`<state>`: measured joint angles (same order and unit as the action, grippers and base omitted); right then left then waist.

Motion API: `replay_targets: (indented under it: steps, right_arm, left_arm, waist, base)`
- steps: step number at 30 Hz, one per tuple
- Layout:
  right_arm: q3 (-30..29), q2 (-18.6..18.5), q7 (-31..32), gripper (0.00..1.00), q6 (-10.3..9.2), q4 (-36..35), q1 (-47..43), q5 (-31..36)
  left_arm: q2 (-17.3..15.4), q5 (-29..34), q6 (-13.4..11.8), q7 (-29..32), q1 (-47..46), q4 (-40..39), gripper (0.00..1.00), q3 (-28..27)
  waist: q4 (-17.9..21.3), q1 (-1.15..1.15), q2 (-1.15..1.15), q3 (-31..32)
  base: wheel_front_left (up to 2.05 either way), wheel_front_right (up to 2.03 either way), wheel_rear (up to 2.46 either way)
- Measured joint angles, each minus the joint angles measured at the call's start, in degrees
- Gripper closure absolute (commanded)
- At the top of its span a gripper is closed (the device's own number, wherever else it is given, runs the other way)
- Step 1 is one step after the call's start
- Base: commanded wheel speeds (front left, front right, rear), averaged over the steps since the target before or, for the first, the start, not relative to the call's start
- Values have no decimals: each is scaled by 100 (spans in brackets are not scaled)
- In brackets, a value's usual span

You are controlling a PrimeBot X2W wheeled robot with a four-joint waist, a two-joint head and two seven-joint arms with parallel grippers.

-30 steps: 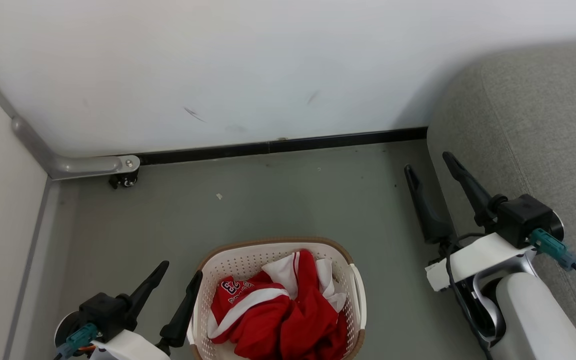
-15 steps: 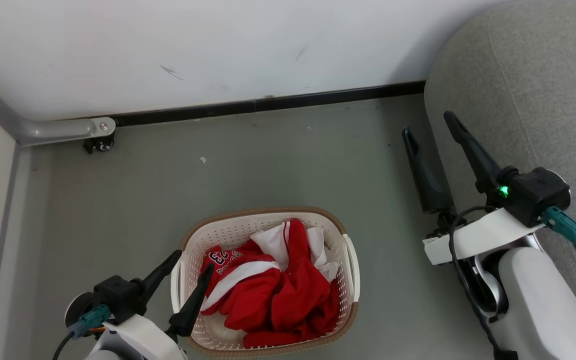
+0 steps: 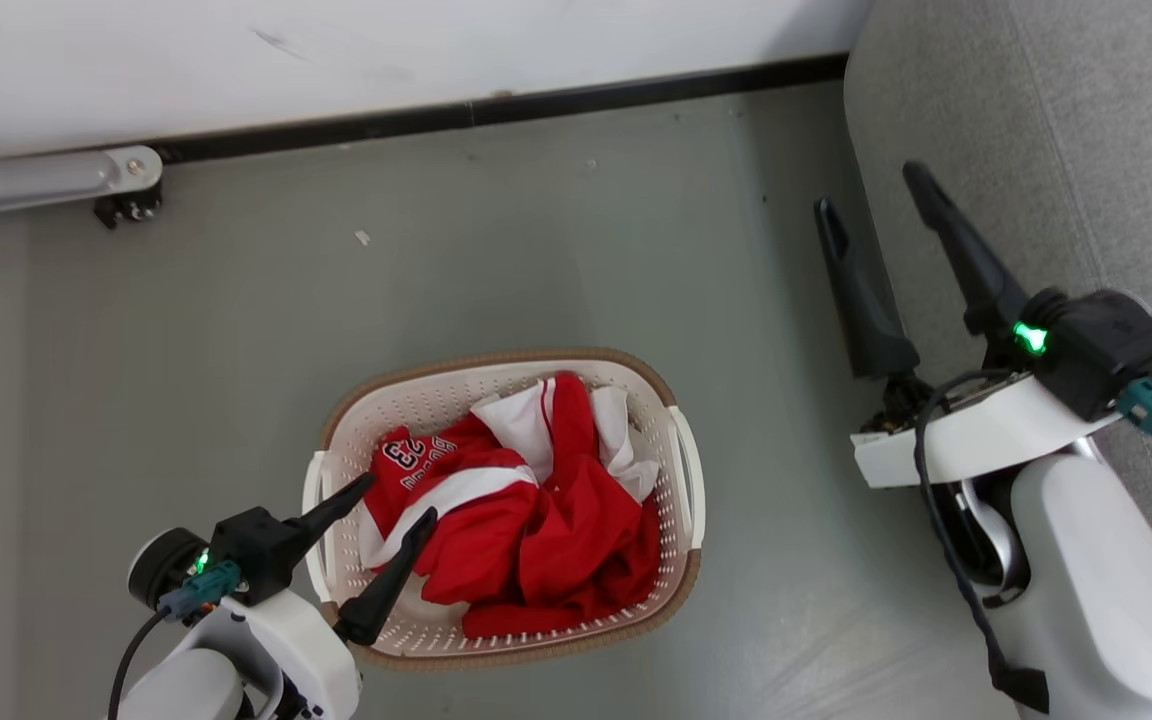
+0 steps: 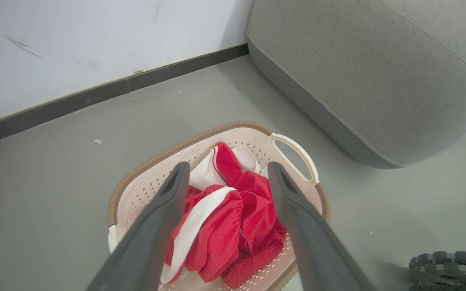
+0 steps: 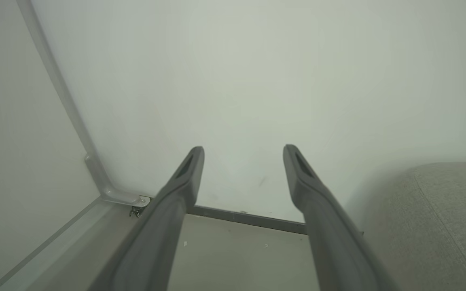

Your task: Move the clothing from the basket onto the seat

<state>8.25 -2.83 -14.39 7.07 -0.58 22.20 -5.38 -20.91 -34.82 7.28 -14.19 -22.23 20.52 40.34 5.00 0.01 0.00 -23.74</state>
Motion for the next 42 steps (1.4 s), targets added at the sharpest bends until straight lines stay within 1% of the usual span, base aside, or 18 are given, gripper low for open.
replay_targets:
  steps: [8, 17, 23, 27, 42]
  right_arm:
    - [-5, -4, -7, 0, 0, -224, 204, -79]
    - [0, -7, -7, 0, 0, -415, 419, -203]
    - [42, -7, -8, 0, 0, -509, 596, -250]
    - [182, -12, -25, 0, 0, -572, 742, -323]
    - [263, -15, -32, 0, 0, -697, 991, -637]
  left_arm:
    - [-223, 125, 0, 201, -525, 207, 0, 657]
    - [-500, 275, 0, 325, -1068, 427, 0, 1236]
    - [-561, 261, 0, 476, -1315, 556, 0, 1561]
    - [-614, 258, 0, 563, -1507, 651, 0, 1727]
    - [-672, 218, 0, 631, -2142, 767, 0, 2237]
  waist:
    - [130, 0, 0, -438]
    - [299, 0, 0, -904]
    - [406, 0, 0, -1190]
    - [469, 0, 0, -1372]
    - [679, 0, 0, -1971]
  base:
    - [0, 0, 0]
    - [0, 0, 0]
    - [0, 0, 0]
    - [0, 0, 0]
    - [0, 0, 0]
